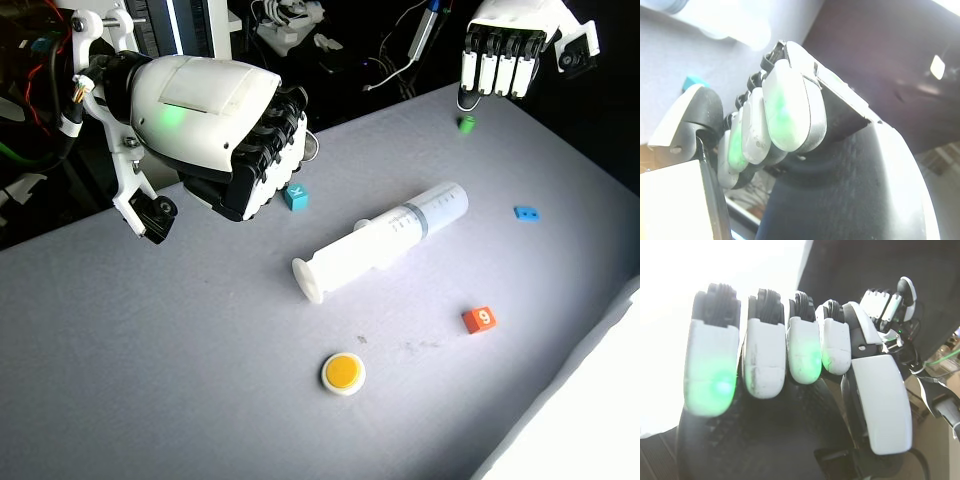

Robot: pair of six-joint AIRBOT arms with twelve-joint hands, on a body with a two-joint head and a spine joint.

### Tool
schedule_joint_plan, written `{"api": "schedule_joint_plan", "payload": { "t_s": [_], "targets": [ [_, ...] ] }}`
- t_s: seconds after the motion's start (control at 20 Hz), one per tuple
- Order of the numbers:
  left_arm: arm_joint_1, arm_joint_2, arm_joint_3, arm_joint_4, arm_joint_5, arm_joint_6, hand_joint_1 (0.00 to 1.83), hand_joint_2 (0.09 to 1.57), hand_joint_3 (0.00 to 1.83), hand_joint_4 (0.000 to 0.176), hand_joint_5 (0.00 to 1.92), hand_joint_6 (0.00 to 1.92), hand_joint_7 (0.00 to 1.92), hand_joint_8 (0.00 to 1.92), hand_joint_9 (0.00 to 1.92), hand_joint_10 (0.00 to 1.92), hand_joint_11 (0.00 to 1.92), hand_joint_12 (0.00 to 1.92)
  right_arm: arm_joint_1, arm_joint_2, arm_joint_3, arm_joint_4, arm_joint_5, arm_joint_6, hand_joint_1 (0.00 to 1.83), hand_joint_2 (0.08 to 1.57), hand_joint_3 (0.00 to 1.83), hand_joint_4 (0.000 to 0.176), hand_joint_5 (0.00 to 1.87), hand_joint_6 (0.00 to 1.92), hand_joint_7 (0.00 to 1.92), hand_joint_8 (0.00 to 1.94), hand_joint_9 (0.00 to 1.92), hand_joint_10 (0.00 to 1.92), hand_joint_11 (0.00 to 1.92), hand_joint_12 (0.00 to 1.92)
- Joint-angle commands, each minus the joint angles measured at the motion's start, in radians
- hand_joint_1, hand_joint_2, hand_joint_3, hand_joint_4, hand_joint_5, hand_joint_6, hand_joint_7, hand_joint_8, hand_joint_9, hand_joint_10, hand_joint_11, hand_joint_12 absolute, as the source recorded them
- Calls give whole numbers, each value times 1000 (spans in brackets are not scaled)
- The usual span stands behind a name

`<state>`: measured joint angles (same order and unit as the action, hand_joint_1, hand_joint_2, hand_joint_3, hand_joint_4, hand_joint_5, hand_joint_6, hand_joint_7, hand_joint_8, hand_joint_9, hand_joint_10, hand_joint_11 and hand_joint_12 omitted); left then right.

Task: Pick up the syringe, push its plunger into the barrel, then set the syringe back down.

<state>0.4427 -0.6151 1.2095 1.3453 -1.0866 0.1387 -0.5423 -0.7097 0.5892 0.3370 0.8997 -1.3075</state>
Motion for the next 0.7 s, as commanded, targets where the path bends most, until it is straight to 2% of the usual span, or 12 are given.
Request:
{"api": "schedule_joint_plan", "payload": {
  "t_s": [0.0,0.1,0.2,0.35,0.4,0.5,0.65],
  "targets": [
    [-6,-5,5,-80,-48,7,0,1150,39,0,30,0,1,0,0,0,0,0,4,4,-4,-29,121,2,0,1152,24,0,46,3,30,1,0,0,0,0],
    [-2,-6,12,-75,-48,7,0,1151,32,0,3,0,0,0,0,0,0,0,5,4,-6,-29,117,-8,0,1104,0,0,84,14,49,6,13,5,2,1],
    [-2,-8,20,-75,-48,7,0,1146,27,0,0,0,0,0,0,0,0,0,5,4,-7,-29,112,-12,0,1166,21,0,36,0,4,0,0,0,0,0],
    [-5,-8,13,-90,-48,7,0,1136,19,0,9,3,0,0,0,0,0,0,6,4,-10,-29,112,-35,0,1165,16,0,14,3,0,0,0,0,0,0],
    [-5,-8,12,-94,-48,11,0,1124,12,0,1,0,0,0,0,0,0,0,6,4,-11,-29,112,-42,0,1143,5,0,63,21,24,9,3,1,0,0],
    [-4,-7,16,-104,-59,17,0,1104,2,0,0,0,0,0,0,0,0,0,8,4,-11,-29,113,-41,0,1153,9,0,6,1,0,0,0,0,0,0],
    [-1,-8,-3,-135,-59,22,0,1101,1,0,0,0,0,0,0,0,0,0,10,5,-11,-29,113,-15,0,1175,17,0,22,8,0,0,0,0,0,0]
  ]
}}
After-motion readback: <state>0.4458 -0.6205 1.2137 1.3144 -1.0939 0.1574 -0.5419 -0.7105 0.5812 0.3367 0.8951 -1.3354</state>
